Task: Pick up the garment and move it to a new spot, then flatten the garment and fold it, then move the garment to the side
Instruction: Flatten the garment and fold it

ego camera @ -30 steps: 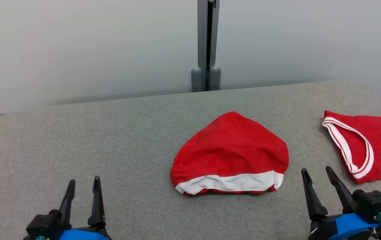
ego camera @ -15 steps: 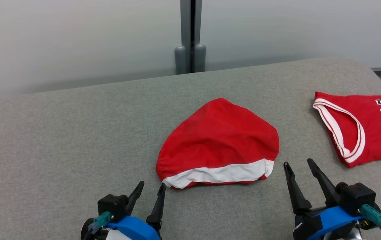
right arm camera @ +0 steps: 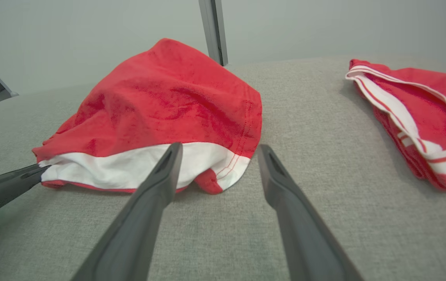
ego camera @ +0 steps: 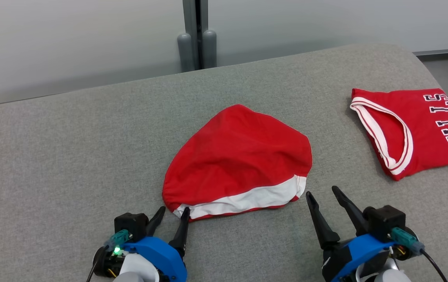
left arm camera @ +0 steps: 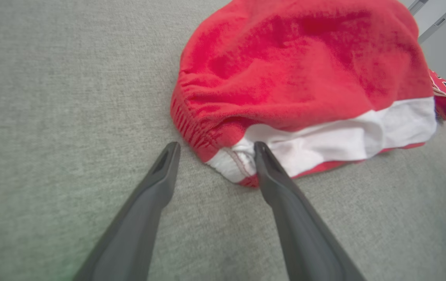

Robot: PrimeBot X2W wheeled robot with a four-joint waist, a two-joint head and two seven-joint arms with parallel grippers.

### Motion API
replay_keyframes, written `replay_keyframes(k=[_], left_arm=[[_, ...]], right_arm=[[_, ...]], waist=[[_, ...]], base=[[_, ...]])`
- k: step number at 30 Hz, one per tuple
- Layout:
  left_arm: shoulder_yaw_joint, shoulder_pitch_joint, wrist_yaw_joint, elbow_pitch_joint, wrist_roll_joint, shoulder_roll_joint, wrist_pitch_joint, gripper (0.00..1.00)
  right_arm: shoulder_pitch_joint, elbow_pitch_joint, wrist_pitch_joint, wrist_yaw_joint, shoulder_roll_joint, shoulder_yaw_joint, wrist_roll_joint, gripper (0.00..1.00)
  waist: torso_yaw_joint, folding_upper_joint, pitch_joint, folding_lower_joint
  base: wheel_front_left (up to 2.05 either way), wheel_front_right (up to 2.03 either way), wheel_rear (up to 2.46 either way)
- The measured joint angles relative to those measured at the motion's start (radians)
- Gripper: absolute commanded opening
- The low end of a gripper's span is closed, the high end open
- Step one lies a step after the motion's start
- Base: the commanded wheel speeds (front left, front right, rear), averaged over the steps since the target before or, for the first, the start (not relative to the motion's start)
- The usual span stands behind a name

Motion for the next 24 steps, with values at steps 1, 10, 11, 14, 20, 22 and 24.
replay_keyframes(k=[1,10,11,14,20,22,24], left_arm=[[-0.001,-0.006,0.002,0.008,-0.004,-0.001,0.005,0.38],[-0.02,-0.038,0.004,0.039,-0.004,-0.006,0.001,0.0],[-0.029,-0.043,0.003,0.04,-0.004,-0.006,0.0,0.0],[-0.044,-0.05,-0.002,0.037,-0.003,-0.007,-0.007,0.0],[-0.071,-0.063,-0.007,0.028,-0.001,-0.002,-0.021,0.0],[-0.077,-0.067,-0.008,0.024,-0.001,-0.001,-0.022,0.0],[-0.083,-0.069,-0.009,0.02,-0.002,0.001,-0.023,0.0]], right_arm=[[-0.006,0.017,0.007,0.0,0.001,0.0,0.001,1.0],[-0.117,0.188,0.076,0.0,0.012,-0.036,0.031,1.0],[-0.131,0.21,0.077,0.0,0.012,-0.029,0.043,1.0],[-0.165,0.276,0.098,0.0,0.015,-0.007,0.073,1.0],[-0.231,0.394,0.071,0.0,0.016,-0.039,0.042,1.0],[-0.248,0.431,0.061,0.0,0.014,-0.05,0.028,1.0],[-0.267,0.46,0.068,0.0,0.014,-0.023,0.024,1.0]], waist=[[-0.001,0.0,0.002,0.0],[0.009,0.0001,0.022,0.0],[0.013,0.0,0.024,0.0],[0.028,0.0,0.031,-0.0001],[0.047,0.0,0.048,-0.0001],[0.053,0.0,0.052,-0.0001],[0.058,0.0,0.057,-0.0001]], base=[[0.0,0.0,0.0],[0.0,0.0,0.0],[0.0,0.0,0.0],[0.0,0.0,0.0],[0.0,0.0,0.0],[0.0,0.0,0.0],[0.0,0.0,0.0]])
